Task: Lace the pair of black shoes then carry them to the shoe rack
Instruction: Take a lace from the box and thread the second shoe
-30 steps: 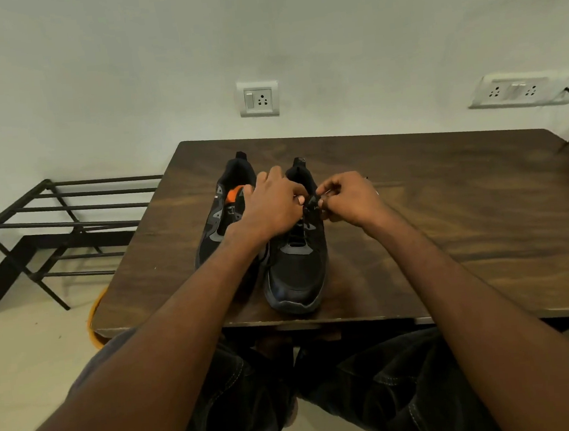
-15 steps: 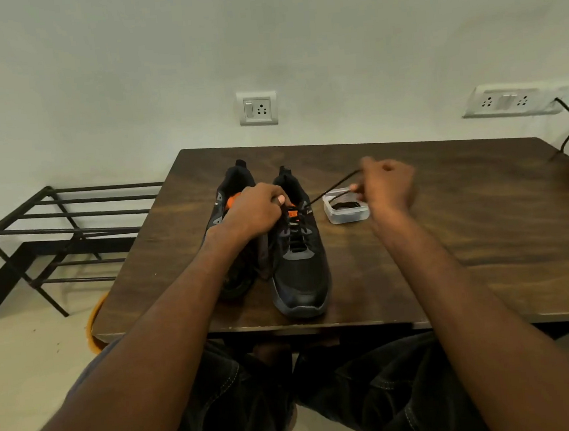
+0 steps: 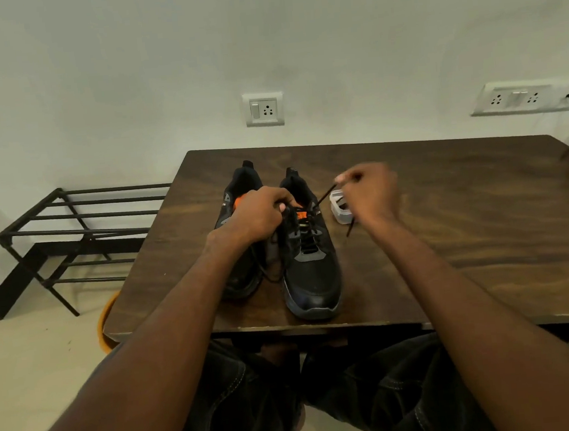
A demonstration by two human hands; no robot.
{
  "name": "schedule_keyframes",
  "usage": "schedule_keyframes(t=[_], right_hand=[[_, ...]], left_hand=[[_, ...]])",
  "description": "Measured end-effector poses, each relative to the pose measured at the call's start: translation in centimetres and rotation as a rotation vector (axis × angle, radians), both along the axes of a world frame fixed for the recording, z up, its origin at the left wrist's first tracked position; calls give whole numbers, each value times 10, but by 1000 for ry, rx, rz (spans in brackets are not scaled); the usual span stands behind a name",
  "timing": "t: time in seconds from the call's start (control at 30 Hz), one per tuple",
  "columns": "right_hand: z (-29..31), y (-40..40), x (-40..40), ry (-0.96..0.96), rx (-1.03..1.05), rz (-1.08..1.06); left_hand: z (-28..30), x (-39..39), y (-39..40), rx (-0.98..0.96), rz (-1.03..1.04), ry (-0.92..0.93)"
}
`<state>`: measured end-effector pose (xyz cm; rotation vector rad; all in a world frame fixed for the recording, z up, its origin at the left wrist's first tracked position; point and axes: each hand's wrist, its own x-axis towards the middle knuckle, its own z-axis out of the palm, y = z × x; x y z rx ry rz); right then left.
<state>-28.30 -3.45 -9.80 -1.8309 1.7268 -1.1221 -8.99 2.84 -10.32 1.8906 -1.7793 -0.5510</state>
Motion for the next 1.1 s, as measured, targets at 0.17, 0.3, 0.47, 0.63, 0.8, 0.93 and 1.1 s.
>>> schedule_keyframes(t=[0.17,0.3,0.47,0.63,0.8,0.93,1.1], right_hand=[[8,-14,-33,13,-97,-273],[-5,-3,-10,184,-47,133],[-15,-1,8,278,99,291],[-4,-19,-21,270,-14,-40],[-13,-8,-10,362,5,214],[-13,4,8,391,60,397],[-17,2,10,352,82,385]], left_hand=[[0,3,-2,20,-15,-10],[1,2,-3,18,-8,-19],[-1,2,-1,-9,-19,-28],[-1,3,-2,6,-30,0],[-1,0,-4,-58,20,-7],[-6,-6,0,-9,112,101],[-11,-6,2,19,117,137]])
